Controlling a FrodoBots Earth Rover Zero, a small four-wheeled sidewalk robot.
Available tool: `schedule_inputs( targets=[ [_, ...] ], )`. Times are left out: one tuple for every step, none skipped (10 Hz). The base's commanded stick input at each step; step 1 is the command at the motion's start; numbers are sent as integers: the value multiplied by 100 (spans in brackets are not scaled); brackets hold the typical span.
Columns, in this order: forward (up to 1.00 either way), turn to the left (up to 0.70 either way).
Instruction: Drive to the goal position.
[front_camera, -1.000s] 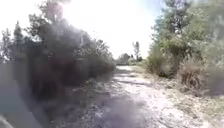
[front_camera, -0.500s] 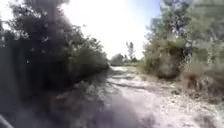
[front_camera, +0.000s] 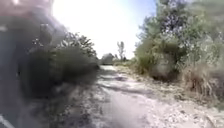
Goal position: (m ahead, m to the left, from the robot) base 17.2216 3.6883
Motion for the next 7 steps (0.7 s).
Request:
schedule_inputs(
  targets=[
    [85,0],
    [85,0],
    [85,0],
    [85,0],
    [85,0],
    [85,0],
    [85,0]
  ],
)
